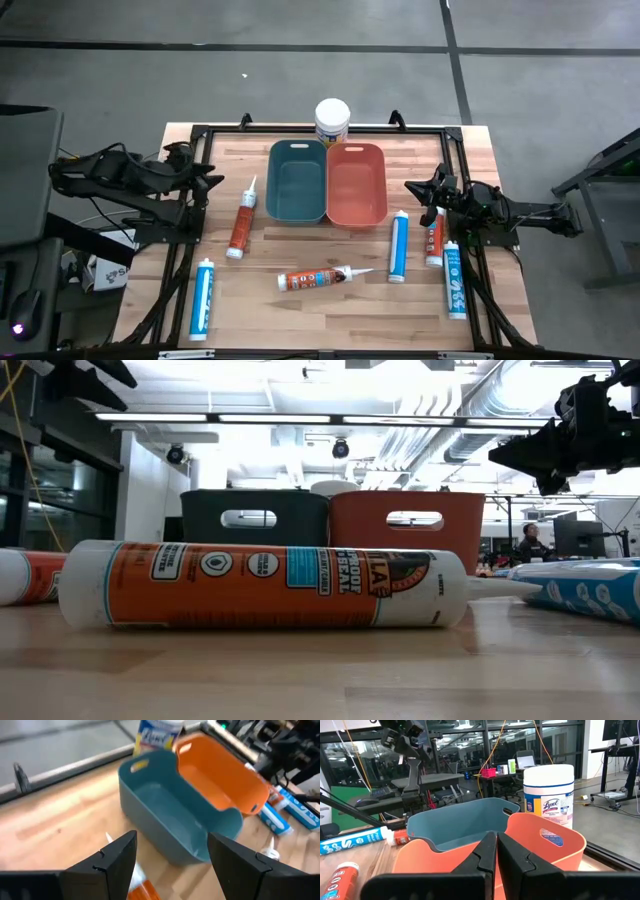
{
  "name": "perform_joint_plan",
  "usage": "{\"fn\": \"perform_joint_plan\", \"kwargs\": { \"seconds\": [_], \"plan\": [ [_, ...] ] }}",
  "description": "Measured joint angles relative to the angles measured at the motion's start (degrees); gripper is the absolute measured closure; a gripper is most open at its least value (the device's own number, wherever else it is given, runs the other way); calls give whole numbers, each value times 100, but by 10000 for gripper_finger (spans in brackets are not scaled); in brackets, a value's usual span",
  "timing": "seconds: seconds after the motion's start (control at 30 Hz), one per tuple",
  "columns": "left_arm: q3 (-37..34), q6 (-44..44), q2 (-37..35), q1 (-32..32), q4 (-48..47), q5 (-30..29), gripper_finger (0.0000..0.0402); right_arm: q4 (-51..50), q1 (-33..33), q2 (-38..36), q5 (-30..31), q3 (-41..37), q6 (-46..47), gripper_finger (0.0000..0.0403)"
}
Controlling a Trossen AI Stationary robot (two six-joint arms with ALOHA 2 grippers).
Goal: Pick & place silicon tubes, Sealant and Lysol wipes
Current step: Put the top left orange sealant into the blue bin
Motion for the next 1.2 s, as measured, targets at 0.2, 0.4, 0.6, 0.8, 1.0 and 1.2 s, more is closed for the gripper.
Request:
{"fn": "perform_joint_plan", "kwargs": {
  "seconds": [0.2,0.4,0.6,0.8,1.0,1.2],
  "plan": [
    [23,-1332,392,2,-810,224,163,0,0,-2,0,-2,2,391],
    [21,-2510,862,2,-1810,659,163,0,0,1,0,1,0,391],
    [21,-2679,1508,4,-1856,1044,163,0,0,1,0,-1,0,391],
    [16,-2667,2443,4,-1706,1306,163,0,-1,0,0,0,0,391],
    [16,-2656,3080,4,-1364,1744,163,0,0,-2,0,1,0,391],
    [-138,-2643,3276,305,-1000,1845,163,-2,-2,0,0,0,0,391]
  ]
}}
